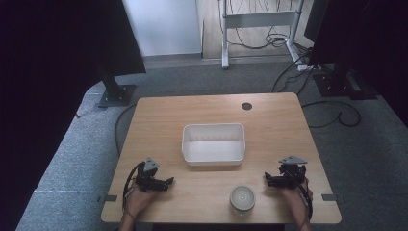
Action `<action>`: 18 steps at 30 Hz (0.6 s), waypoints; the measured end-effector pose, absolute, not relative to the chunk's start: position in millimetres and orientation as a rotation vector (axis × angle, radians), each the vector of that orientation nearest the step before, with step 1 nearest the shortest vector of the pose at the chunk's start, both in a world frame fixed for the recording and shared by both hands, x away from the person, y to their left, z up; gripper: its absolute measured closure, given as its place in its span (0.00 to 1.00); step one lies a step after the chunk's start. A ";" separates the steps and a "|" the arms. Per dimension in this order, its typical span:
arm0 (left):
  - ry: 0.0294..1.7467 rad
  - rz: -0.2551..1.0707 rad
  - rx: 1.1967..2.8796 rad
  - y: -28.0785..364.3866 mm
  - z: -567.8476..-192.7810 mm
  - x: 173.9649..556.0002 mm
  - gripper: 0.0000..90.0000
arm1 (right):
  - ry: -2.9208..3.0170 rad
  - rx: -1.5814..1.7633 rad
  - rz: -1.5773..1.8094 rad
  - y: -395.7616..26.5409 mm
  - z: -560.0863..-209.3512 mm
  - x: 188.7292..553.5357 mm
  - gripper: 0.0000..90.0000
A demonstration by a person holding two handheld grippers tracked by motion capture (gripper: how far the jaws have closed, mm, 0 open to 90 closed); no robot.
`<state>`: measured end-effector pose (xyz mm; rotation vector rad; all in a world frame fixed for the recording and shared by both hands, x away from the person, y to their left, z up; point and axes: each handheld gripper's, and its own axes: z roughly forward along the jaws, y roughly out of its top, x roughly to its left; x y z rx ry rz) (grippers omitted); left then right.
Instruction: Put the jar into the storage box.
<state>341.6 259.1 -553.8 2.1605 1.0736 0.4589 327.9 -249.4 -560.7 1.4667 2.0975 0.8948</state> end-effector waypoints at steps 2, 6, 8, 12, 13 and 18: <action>1.070 0.458 2.165 258.3 -553.7 341.4 0.00 | 2.098 1.462 0.897 -250.4 -560.6 327.4 0.01; 1.061 0.454 2.167 257.6 -553.8 342.0 0.00 | 2.099 1.459 0.899 -250.5 -560.6 327.6 0.01; 1.059 0.453 2.168 257.4 -553.8 342.3 0.00 | 2.099 1.459 0.899 -250.5 -560.6 327.5 0.01; 1.062 0.455 2.168 256.6 -553.7 342.6 0.00 | 2.098 1.460 0.900 -250.5 -560.7 327.5 0.01; 1.062 0.455 2.168 256.6 -553.7 342.6 0.00 | 2.098 1.460 0.900 -250.5 -560.7 327.5 0.01; 1.053 0.455 2.162 256.3 -553.2 341.6 0.03 | 2.098 1.460 0.900 -250.5 -560.7 327.4 0.01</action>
